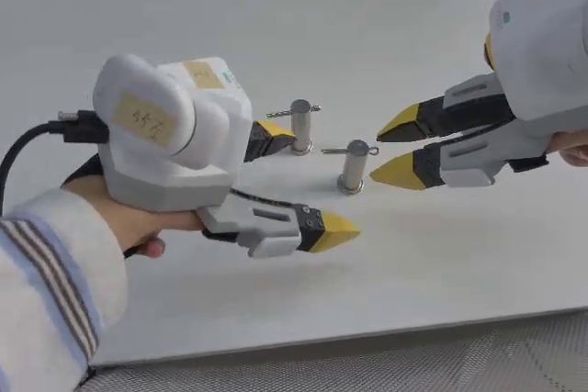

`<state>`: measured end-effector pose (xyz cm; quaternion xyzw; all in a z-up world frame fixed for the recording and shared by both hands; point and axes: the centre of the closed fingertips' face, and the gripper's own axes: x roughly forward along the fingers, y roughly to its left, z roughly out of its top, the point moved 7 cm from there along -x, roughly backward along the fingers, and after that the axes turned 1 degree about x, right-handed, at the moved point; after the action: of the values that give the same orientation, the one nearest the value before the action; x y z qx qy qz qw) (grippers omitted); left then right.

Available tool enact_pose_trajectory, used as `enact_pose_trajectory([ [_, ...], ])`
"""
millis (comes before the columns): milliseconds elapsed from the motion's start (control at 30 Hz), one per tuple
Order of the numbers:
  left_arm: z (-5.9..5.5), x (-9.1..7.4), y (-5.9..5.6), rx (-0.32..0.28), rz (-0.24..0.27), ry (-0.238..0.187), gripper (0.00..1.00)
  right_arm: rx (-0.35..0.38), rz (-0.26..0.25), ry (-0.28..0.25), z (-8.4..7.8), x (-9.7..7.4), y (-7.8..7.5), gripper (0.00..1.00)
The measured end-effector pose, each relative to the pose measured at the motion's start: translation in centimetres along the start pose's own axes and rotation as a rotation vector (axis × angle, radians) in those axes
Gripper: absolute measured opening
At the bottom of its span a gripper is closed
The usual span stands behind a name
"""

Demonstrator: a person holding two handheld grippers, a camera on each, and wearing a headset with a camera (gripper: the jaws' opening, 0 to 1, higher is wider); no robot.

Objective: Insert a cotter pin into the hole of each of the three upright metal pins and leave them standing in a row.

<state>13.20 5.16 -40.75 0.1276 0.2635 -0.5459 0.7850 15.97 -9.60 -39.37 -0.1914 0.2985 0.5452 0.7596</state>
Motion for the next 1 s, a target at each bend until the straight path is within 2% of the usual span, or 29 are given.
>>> enact_pose_trajectory([
  [100,-0.5,-0.3,-0.5,-0.033,-0.013,-0.007,0.77,-0.006,0.009,0.004,0.2,0.3,0.1,0.22],
  [167,-0.8,-0.4,-0.7,-0.042,-0.005,-0.020,0.79,-0.007,0.013,0.006,0.4,0.6,0.1,0.21],
  [267,-1.0,-0.6,-0.4,-0.056,0.028,-0.025,0.90,-0.013,0.013,0.013,0.5,0.8,0.1,0.21],
  [367,-1.5,-0.9,0.0,-0.074,0.053,0.010,0.94,-0.017,0.013,0.016,0.5,1.1,0.1,0.21],
  [533,-1.9,-1.3,-0.2,-0.100,0.042,0.000,0.99,-0.025,0.020,0.026,0.6,1.5,0.1,0.20],
  [767,-1.8,-1.8,-1.5,-0.106,0.009,-0.026,0.99,-0.043,0.033,0.037,0.7,2.1,0.2,0.17],
  [833,-2.0,-1.8,-1.8,-0.110,0.000,-0.016,0.99,-0.051,0.033,0.035,0.7,2.2,0.2,0.14],
  [933,-2.2,-1.8,-1.9,-0.089,0.011,-0.001,0.99,-0.048,0.021,0.043,0.7,2.4,-0.2,0.10],
  [1000,-2.0,-2.0,-1.6,-0.045,0.046,-0.010,0.99,-0.027,0.026,0.051,0.7,2.4,-0.5,0.09],
])
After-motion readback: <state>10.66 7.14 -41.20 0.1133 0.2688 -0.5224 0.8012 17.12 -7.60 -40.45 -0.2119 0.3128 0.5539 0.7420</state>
